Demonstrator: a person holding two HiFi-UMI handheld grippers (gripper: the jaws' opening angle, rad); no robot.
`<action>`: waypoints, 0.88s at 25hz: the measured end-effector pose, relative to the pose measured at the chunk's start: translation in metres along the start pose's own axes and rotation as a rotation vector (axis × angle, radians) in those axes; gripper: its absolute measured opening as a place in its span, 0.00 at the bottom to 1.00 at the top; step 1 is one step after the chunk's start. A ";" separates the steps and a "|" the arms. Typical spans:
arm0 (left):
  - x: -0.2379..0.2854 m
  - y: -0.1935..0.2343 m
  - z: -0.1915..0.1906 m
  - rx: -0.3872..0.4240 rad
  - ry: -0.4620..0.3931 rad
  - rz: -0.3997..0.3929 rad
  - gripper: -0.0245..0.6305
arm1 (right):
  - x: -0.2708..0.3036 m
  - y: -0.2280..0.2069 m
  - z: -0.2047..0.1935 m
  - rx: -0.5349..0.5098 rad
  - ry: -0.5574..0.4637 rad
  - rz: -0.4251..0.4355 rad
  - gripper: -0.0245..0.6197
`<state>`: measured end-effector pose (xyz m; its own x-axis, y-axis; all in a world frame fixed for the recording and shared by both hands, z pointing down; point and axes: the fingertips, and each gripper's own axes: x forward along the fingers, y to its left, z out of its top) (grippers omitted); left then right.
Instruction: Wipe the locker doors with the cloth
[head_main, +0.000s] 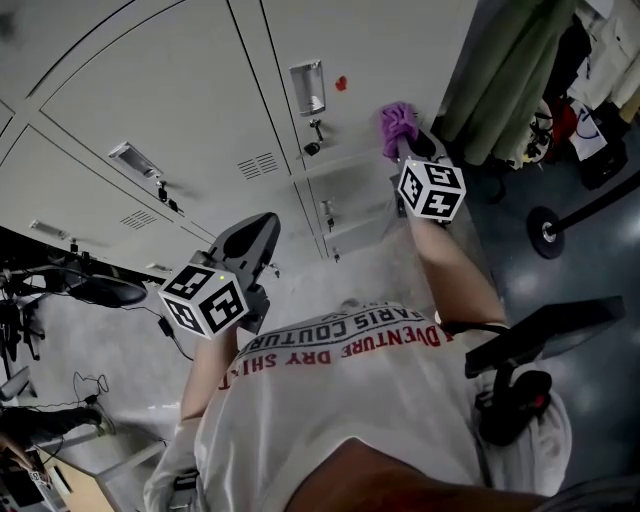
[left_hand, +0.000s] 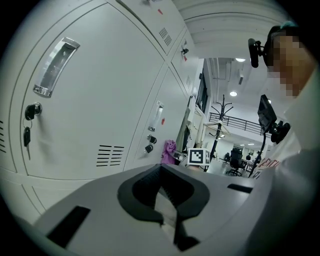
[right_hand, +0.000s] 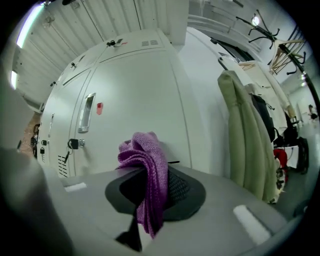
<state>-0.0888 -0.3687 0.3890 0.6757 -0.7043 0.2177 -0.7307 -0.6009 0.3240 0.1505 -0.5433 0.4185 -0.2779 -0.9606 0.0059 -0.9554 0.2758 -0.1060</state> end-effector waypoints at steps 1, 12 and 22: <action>0.001 -0.001 -0.001 0.000 0.004 -0.001 0.04 | -0.001 -0.010 0.001 -0.001 -0.003 -0.020 0.12; -0.004 -0.013 -0.001 0.014 0.018 0.007 0.04 | -0.010 -0.063 0.005 0.071 0.020 -0.119 0.12; -0.080 -0.066 -0.012 0.062 -0.053 -0.020 0.04 | -0.168 0.127 0.051 -0.135 0.065 0.379 0.12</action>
<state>-0.0936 -0.2682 0.3614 0.6857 -0.7096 0.1625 -0.7226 -0.6364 0.2699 0.0813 -0.3489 0.3531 -0.6146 -0.7870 0.0545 -0.7874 0.6162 0.0184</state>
